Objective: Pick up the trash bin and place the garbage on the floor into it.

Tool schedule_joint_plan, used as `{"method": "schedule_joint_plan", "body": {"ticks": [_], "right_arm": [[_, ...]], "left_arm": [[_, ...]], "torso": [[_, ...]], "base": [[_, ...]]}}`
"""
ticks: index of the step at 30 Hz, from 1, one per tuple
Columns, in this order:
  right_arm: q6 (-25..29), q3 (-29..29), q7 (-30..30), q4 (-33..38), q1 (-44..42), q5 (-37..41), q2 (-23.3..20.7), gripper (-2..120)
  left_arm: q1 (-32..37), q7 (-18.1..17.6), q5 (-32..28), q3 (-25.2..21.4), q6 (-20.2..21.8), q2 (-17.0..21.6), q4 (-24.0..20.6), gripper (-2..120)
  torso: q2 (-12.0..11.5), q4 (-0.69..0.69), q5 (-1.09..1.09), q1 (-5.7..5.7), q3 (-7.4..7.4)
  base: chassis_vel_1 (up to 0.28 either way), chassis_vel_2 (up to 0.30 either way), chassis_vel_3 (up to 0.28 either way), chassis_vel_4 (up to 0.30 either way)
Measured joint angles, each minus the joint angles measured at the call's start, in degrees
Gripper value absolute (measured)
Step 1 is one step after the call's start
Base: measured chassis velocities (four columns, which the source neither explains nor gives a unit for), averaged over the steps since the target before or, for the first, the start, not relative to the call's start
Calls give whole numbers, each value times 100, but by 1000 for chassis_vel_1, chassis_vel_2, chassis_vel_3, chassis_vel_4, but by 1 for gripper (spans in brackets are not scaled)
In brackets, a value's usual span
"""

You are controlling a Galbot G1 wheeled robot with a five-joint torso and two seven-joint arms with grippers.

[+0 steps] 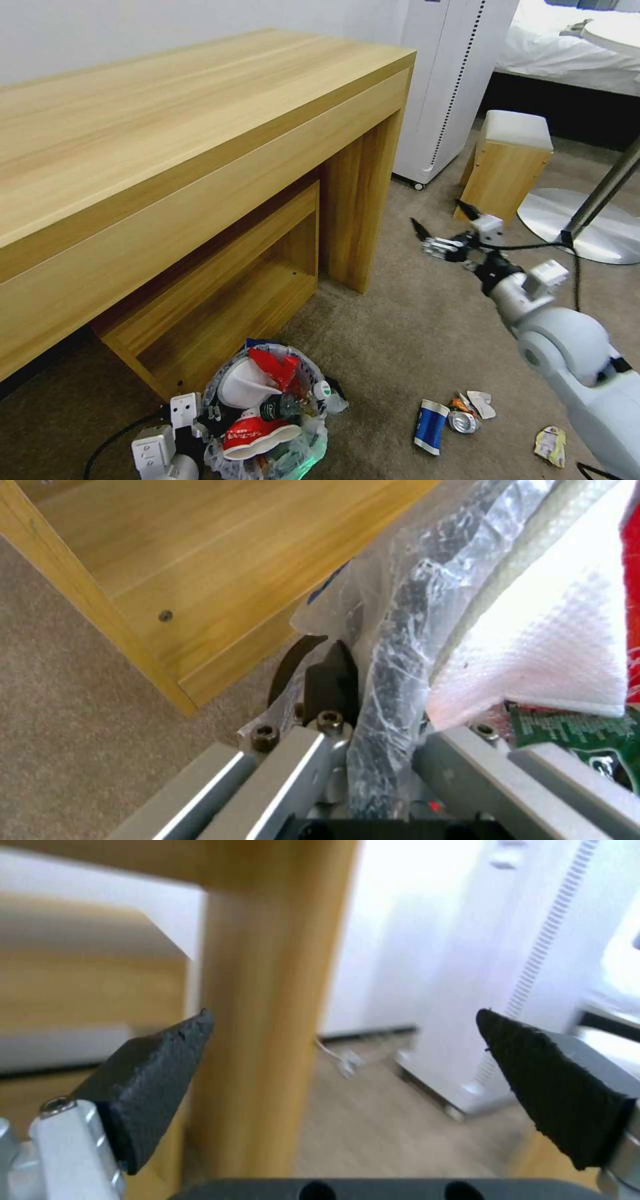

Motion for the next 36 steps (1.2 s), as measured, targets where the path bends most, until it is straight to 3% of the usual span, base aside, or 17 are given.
{"method": "schedule_joint_plan", "body": {"ticks": [7, 14, 22, 36], "right_arm": [[80, 820, 60, -29, -675, -667, 357, 100], [94, 1380, 41, 85, -1045, -775, 768, 100], [206, 1351, -29, 85, -1336, -1130, 1057, 100], [549, 1097, 26, -159, -1300, -1312, 924, 100]], "left_arm": [[89, 150, 254, 70, -100, -59, 59, 0], [110, 271, 418, 105, -198, -55, 136, 0], [106, 284, 467, 166, -218, -30, 160, 0], [192, 342, 563, 183, -288, -130, 150, 0]], "torso": [[0, 1, 2, 0, 0], [0, 1, 0, 0, 0], [0, 1, 1, 0, -1], [0, -1, 1, 0, 0]], "base": [[0, 0, 0, 0], [0, 0, 0, 0], [0, 0, 0, 0], [-35, -29, -34, -40]]}}
